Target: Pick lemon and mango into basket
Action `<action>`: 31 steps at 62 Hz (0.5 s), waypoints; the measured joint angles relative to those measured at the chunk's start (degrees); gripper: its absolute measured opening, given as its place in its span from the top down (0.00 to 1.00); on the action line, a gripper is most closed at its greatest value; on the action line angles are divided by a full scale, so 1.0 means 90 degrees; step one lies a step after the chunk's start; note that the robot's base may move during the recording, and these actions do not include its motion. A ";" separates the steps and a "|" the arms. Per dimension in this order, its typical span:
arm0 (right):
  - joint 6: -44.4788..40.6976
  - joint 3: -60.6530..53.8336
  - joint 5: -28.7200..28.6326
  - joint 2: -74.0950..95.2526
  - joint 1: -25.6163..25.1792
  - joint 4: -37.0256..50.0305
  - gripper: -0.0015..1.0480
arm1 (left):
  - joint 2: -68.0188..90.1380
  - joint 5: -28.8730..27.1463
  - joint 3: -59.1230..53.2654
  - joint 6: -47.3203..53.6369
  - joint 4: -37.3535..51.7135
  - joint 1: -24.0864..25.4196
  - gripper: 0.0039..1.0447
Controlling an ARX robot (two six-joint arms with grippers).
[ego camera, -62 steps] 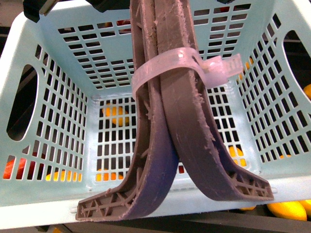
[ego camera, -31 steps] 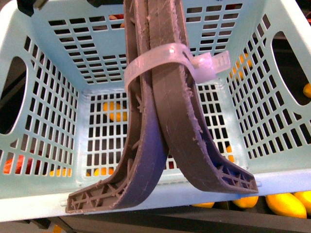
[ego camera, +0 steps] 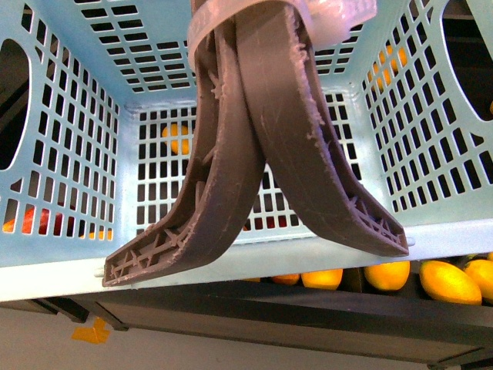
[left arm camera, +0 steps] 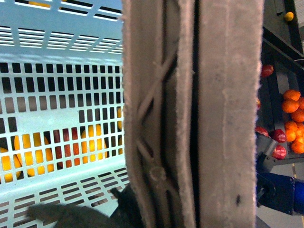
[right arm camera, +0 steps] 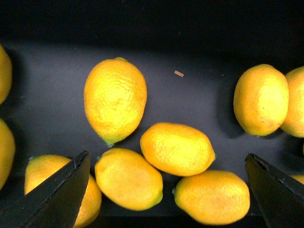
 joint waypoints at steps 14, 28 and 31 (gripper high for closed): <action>0.0109 0.0908 0.0070 0.0940 0.0279 -0.0260 0.08 | 0.0000 -0.0002 0.0000 -0.0002 0.0000 0.0000 0.87; 0.0369 0.1651 0.0019 0.1569 0.0391 -0.0520 0.08 | 0.0000 0.0000 0.0000 -0.0002 0.0000 0.0000 0.87; 0.0379 0.1729 0.0012 0.1654 0.0391 -0.0554 0.08 | 0.0000 0.0000 0.0000 -0.0002 0.0000 0.0000 0.87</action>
